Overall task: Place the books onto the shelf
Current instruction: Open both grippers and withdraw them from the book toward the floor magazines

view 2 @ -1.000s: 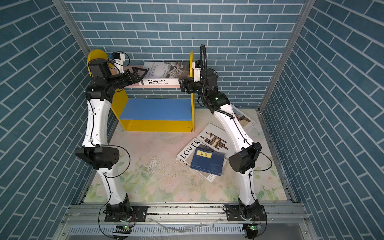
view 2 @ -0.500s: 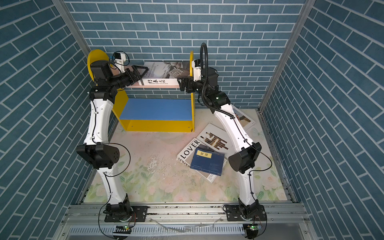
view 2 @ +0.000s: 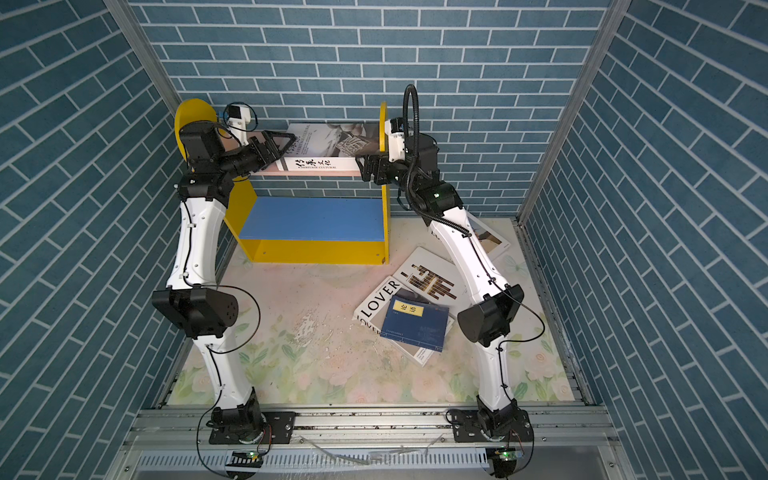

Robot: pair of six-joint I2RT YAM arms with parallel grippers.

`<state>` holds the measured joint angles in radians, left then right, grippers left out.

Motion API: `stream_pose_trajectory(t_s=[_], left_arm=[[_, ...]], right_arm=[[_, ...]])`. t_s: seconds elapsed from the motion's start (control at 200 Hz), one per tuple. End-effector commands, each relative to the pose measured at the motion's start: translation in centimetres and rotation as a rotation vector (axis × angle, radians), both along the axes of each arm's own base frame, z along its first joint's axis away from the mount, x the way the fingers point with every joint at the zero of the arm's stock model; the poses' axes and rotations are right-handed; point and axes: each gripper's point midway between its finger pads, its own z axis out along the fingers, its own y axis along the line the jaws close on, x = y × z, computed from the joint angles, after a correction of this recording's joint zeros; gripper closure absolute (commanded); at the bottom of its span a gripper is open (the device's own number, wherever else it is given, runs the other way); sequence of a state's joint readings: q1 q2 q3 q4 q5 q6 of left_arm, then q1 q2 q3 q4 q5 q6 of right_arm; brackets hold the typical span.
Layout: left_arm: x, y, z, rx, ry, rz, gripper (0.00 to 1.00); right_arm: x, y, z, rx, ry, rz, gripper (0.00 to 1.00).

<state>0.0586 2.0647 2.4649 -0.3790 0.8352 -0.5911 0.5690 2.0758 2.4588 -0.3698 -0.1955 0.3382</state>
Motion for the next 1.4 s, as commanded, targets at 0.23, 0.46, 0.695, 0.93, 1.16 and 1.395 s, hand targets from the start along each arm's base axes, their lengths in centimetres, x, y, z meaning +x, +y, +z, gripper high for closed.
stream_pose_trajectory(t_s=[0.23, 0.46, 0.695, 0.93, 1.16, 1.395], left_arm=[[-1.7, 7.5, 0.7, -0.083, 0.038, 0.256, 0.00], [-4.7, 8.4, 1.7, -0.099, -0.010, 0.218, 0.00], [-8.4, 6.8, 1.1, -0.049, -0.027, 0.165, 0.00], [-11.0, 6.4, 0.0, -0.116, -0.070, 0.184, 0.01], [-14.9, 8.3, -5.9, -0.146, 0.114, 0.412, 0.00], [-21.2, 5.4, -14.0, -0.099, 0.386, 0.464, 0.00]], right_arm=[[-1.2, -2.2, 1.2, -0.033, -0.038, -0.085, 0.04], [-2.9, -5.7, 1.7, -0.085, -0.048, -0.182, 0.03], [-3.9, -10.3, -4.1, -0.019, 0.161, -0.316, 0.03], [-5.6, -16.3, -11.4, 0.050, 0.386, -0.533, 0.03], [-8.2, -18.6, -16.9, -0.027, 0.562, -0.604, 0.04], [-15.1, -20.1, -21.2, -0.037, 0.672, -0.529, 0.04]])
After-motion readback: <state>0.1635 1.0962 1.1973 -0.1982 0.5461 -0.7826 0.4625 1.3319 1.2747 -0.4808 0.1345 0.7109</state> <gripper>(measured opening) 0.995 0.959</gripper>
